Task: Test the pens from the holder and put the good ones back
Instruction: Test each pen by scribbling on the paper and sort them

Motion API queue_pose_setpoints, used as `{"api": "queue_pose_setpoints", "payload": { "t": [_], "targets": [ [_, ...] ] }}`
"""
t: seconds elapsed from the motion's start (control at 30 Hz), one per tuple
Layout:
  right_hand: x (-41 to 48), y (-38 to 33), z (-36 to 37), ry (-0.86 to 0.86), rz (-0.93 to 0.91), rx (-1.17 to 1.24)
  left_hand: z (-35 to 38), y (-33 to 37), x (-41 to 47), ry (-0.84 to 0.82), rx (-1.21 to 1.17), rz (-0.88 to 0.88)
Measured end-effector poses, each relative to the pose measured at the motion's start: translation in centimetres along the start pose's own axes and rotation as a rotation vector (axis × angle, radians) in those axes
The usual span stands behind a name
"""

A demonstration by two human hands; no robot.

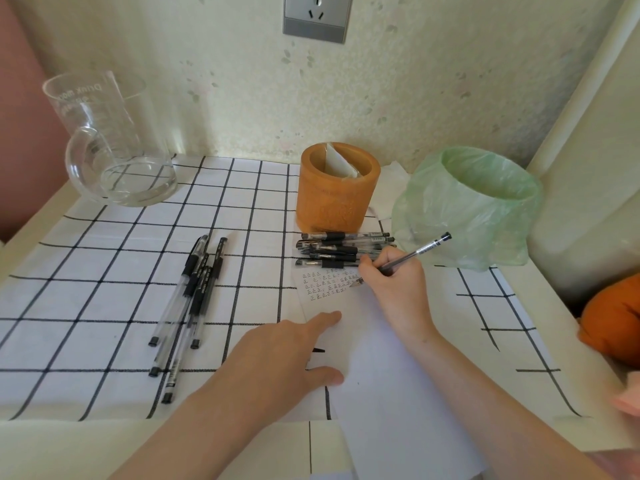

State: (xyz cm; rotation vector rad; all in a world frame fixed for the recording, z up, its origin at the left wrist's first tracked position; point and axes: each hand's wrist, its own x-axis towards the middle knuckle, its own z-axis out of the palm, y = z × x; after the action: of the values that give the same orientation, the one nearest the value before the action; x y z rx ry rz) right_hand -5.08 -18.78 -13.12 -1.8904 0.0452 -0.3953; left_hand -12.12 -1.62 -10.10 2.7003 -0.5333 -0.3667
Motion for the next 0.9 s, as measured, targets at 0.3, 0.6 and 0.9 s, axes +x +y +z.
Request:
{"api": "queue_pose_setpoints", "payload": {
  "t": [0.3,0.6,0.9],
  "targets": [
    [-0.08,-0.24,-0.14,-0.008,-0.01,0.007,-0.01,-0.04,-0.02,-0.004,-0.012,-0.001],
    [-0.09,-0.4,-0.11,-0.004,0.001,0.019,0.03,-0.1,0.08,-0.002,-0.024,0.001],
    [-0.04,-0.23,-0.17,-0.028,-0.025,0.007,-0.03,-0.03,0.05,-0.006,-0.018,-0.006]
  ]
}}
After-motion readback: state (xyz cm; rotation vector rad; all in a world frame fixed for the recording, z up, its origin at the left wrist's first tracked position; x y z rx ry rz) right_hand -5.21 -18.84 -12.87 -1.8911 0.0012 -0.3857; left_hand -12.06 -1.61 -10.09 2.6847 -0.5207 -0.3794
